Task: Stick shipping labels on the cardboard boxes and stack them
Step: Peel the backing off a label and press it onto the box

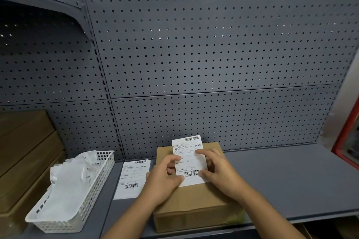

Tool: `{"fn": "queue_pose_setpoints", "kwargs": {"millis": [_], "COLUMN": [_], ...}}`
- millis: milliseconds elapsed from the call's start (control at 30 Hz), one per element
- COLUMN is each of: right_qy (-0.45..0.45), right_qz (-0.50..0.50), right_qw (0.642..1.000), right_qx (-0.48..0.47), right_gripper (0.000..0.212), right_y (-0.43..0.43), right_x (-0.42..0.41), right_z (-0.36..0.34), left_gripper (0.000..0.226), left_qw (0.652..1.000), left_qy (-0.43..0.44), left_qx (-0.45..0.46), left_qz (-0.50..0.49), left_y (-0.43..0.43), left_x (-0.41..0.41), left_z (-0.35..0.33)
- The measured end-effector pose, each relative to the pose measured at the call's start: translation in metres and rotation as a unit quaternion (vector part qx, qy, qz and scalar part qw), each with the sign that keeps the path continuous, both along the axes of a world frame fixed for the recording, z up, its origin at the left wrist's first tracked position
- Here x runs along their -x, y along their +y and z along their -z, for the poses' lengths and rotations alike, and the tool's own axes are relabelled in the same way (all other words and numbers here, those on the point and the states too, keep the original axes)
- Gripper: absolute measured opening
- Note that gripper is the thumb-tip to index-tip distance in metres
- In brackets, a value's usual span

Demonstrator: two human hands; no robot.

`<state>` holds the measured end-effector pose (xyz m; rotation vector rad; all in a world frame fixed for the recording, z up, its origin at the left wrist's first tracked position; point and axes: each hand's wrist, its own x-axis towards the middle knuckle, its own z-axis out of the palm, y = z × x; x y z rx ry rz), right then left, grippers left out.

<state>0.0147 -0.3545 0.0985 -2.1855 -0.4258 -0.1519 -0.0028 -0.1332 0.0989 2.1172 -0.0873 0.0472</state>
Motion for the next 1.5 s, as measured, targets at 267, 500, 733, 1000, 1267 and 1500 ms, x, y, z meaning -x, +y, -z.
{"fn": "queue_pose_setpoints", "kwargs": {"millis": [267, 500, 733, 1000, 1267, 1500], "right_qy": [0.017, 0.011, -0.033, -0.040, -0.035, -0.017], "right_qz": [0.009, 0.016, 0.104, 0.157, 0.136, 0.209], "right_qw": [1.000, 0.997, 0.992, 0.978, 0.980, 0.967], "right_qx": [0.003, 0.071, 0.062, 0.132, 0.141, 0.146], "right_gripper": [0.059, 0.043, 0.041, 0.060, 0.052, 0.054], "right_y": [0.003, 0.003, 0.023, 0.030, 0.028, 0.044], "right_x": [-0.007, -0.008, -0.013, -0.019, -0.018, -0.028], "right_z": [0.007, 0.009, 0.006, 0.024, 0.020, 0.013], "left_gripper": [0.033, 0.032, 0.031, 0.026, 0.019, 0.045], "left_qw": [0.997, 0.995, 0.985, 0.975, 0.973, 0.964], "left_qy": [-0.044, -0.065, -0.082, -0.097, -0.091, -0.076], "left_qx": [-0.042, -0.040, -0.132, -0.167, -0.179, -0.214], "left_qz": [-0.041, -0.063, -0.072, -0.109, -0.115, -0.136], "left_y": [-0.006, -0.007, -0.019, -0.024, -0.027, -0.032], "left_x": [-0.007, -0.003, -0.012, -0.018, -0.020, -0.043], "left_z": [0.011, 0.013, 0.002, 0.022, 0.019, 0.014]}}
